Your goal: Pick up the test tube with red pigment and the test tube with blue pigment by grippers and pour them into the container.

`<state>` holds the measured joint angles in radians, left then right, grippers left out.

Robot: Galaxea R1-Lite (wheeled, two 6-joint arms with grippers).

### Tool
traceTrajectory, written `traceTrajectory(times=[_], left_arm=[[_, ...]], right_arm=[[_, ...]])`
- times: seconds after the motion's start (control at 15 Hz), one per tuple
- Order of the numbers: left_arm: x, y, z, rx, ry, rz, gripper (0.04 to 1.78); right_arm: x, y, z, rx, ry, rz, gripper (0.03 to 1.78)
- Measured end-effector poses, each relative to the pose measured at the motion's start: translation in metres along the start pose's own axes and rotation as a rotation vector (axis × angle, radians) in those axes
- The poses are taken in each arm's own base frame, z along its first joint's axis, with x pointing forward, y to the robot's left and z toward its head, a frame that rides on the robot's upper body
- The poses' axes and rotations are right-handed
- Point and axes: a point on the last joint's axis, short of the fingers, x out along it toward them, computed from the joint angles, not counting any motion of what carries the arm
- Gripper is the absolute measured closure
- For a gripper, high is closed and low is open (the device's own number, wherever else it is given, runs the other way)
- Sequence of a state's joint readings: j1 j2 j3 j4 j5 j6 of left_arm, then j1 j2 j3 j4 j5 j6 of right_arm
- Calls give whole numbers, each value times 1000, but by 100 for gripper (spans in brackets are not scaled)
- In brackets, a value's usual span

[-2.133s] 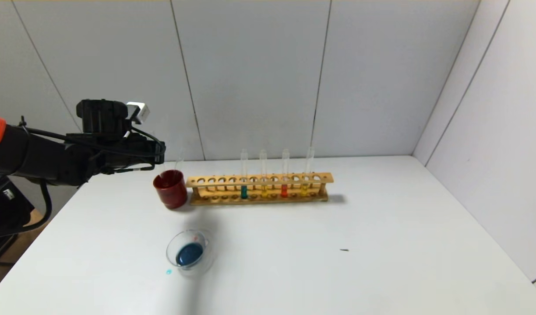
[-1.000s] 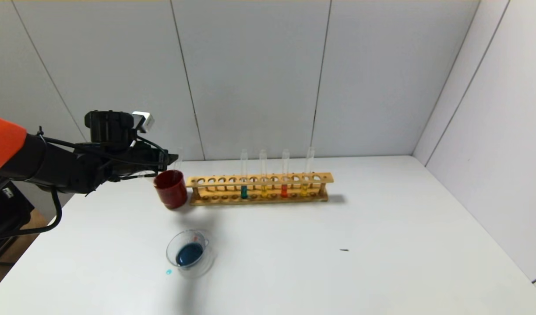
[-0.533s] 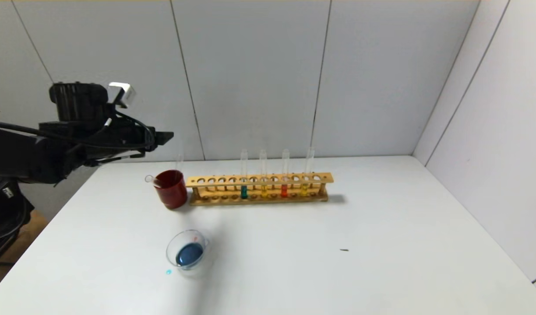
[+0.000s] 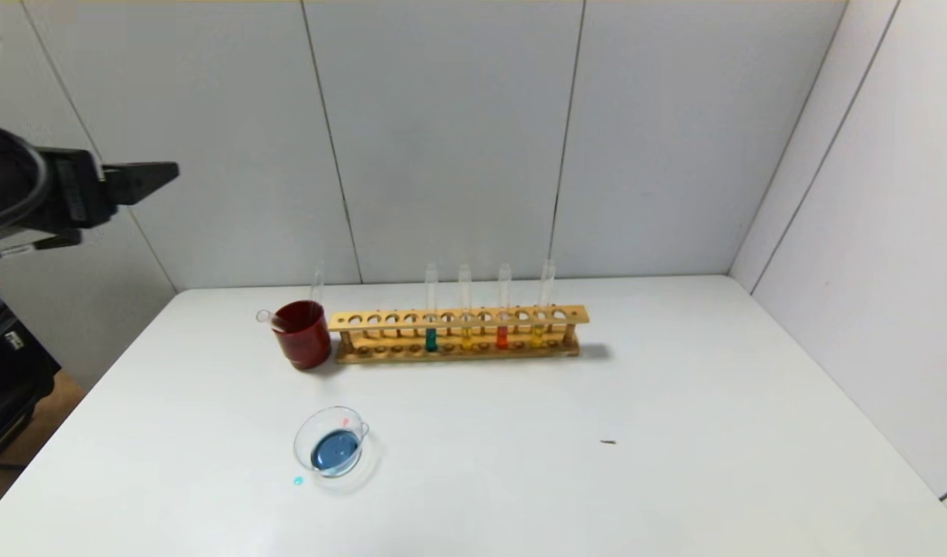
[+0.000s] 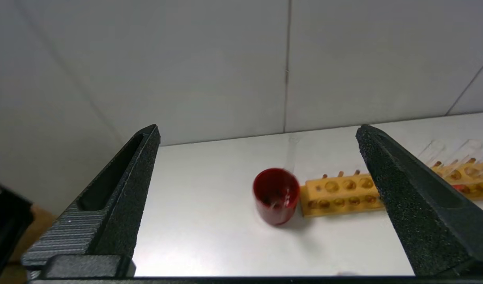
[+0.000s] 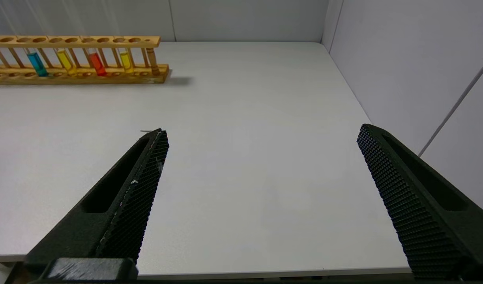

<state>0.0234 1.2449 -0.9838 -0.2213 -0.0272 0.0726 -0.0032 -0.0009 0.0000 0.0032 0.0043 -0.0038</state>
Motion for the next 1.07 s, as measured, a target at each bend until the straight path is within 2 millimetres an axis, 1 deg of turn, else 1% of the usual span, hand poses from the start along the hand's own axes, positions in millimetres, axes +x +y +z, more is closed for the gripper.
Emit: traceTrajectory(times=[0.13,0.27,0.47,0.6,0.8,0.93,1.07], left_arm=[[-47,6,-10,-5,-18,60,7],[-89,5,-27,-8,-49,97,7],[-137,-1,-45,-4,-132,94,7],[-164,-7,-58,7,-198,57,7],[-195,-15,-74,35,-296,-46,7],[-210,-19,-80,59,-348,-129,7],[-220,-22,-85,74,-391,-206,7]], right_arm=[[0,0,0,0,0,0,6],[0,0,0,0,0,1,6],[0,0,0,0,0,1,6],[0,0,0,0,0,0,6],[0,0,0,0,0,0,6],[0,0,0,0,0,0,6],[0,0,0,0,0,0,6]])
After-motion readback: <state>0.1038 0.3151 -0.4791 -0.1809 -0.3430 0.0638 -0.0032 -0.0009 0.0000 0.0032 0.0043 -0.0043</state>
